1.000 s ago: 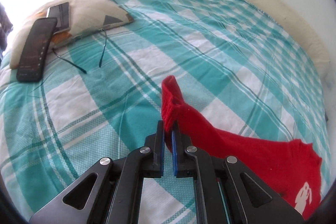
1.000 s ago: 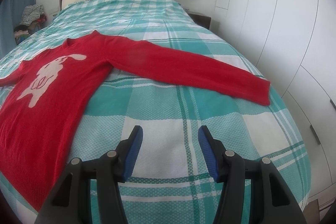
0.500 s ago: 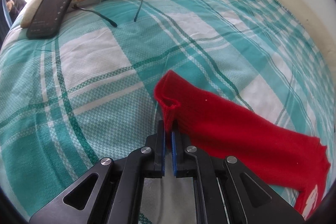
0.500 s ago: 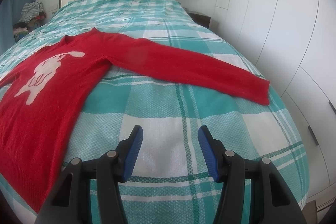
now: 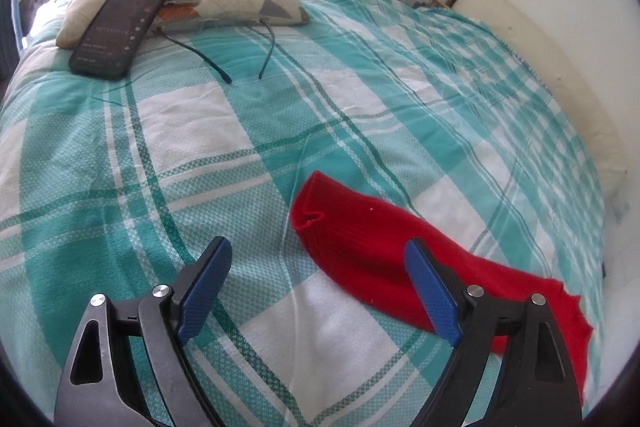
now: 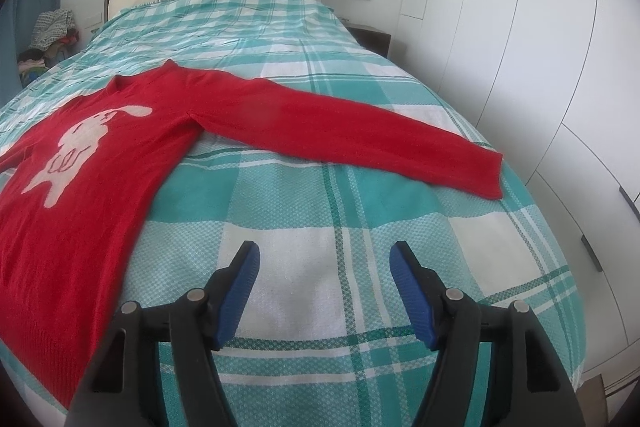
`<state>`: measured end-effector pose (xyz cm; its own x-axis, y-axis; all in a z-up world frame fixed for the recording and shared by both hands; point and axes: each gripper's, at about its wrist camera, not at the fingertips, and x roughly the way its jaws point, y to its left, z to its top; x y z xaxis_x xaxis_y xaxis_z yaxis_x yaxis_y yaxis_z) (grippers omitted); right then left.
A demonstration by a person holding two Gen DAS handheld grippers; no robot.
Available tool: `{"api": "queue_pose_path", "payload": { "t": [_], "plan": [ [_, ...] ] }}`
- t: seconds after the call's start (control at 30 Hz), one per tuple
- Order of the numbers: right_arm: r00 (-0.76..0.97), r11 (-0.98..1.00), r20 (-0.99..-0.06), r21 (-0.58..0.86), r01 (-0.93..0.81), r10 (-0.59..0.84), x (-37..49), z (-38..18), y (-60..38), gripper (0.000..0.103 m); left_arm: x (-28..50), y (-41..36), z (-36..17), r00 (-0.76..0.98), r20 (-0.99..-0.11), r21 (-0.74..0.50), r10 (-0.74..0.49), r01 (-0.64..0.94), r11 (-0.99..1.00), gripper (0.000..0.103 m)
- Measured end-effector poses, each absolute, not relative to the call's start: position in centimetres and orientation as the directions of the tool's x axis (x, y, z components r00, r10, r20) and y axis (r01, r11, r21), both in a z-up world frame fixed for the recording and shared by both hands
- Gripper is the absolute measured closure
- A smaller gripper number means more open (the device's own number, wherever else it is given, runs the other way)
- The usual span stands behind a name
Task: Fold small clothes
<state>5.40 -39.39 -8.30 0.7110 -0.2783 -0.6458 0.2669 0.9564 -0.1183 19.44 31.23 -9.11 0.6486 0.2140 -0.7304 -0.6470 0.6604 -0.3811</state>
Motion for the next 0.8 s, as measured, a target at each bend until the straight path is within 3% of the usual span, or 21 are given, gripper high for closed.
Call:
{"api": "queue_pose_path", "payload": {
  "t": [0.37,0.8],
  "plan": [
    [0.73,0.95,-0.614,-0.123,0.289,-0.301,5.1,-7.7,-39.5,0.027,16.1,26.3,-5.7,0.756,-0.628,-0.405,0.184,-0.519,0.753,0.011],
    [0.705,0.938,-0.626,-0.152,0.31,-0.335,5.6,-8.1,-39.5,0.022,17.2,20.4,-4.1,0.771,-0.59,-0.172,0.238,-0.408,0.897,0.009]
  ]
}}
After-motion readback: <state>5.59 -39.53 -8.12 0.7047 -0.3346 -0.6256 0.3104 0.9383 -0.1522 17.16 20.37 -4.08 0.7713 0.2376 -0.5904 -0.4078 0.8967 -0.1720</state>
